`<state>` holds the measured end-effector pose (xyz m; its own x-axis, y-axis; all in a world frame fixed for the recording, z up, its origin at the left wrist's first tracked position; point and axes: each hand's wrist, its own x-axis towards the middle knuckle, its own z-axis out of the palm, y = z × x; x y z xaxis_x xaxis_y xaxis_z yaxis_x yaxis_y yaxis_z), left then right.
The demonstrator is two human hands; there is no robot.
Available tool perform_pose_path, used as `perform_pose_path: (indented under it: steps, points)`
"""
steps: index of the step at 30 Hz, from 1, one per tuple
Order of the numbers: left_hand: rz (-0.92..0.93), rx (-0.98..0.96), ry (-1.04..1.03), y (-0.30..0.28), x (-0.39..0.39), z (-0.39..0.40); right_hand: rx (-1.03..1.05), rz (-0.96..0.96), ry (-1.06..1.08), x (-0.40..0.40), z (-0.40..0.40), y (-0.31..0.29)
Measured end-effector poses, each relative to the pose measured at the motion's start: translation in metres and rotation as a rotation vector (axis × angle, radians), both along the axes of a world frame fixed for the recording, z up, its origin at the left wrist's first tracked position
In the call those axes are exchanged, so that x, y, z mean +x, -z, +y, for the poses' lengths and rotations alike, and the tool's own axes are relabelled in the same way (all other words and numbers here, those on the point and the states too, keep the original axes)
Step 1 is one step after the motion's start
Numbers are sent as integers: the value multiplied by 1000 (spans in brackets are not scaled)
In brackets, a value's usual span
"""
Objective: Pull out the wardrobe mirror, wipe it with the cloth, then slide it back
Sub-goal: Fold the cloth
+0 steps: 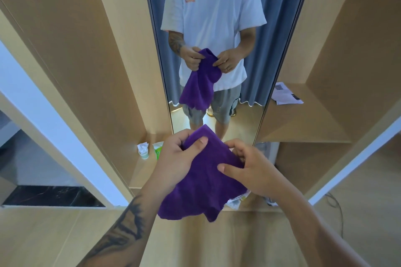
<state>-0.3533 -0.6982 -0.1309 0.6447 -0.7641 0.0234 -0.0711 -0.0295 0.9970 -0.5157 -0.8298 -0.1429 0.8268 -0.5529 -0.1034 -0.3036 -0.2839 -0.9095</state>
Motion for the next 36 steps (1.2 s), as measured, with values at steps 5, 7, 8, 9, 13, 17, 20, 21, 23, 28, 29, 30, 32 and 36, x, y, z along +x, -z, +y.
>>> perform_pose_path:
  steps: [5,7,8,9,13,17,20,21,23,28,29,30,32,36]
  points:
    - [47,-48,-24,3,3,7,-67,18,23,-6,-8,-2]
    - [38,-85,-33,1,5,9,-39,-27,39,-9,-11,-5]
    - [33,-105,-31,-1,6,9,-14,-60,47,-11,-13,-6]
    - [33,-121,-27,-4,7,10,15,-99,56,-12,-13,-8]
    - [65,-152,-3,-13,12,12,144,-306,140,-12,-12,-16]
    - [139,-160,-11,-15,16,13,181,-441,267,-4,-6,-21]
    - [226,-149,23,-14,16,13,58,-421,308,2,-4,-23]
    - [232,-154,33,-14,16,14,7,-402,309,3,-3,-24]
    - [210,-188,25,-13,16,15,-88,-367,294,5,-3,-26]
    - [115,-272,4,-14,14,17,-237,-281,171,1,-1,-26]
    - [110,-280,-2,-15,15,17,-245,-258,140,0,0,-25]
    - [101,-285,-9,-16,15,17,-232,-237,108,1,1,-24]
    - [76,-293,-17,-19,17,16,-187,-208,48,4,2,-19]
    - [14,-291,-18,-25,23,17,-62,-319,59,9,5,-19]
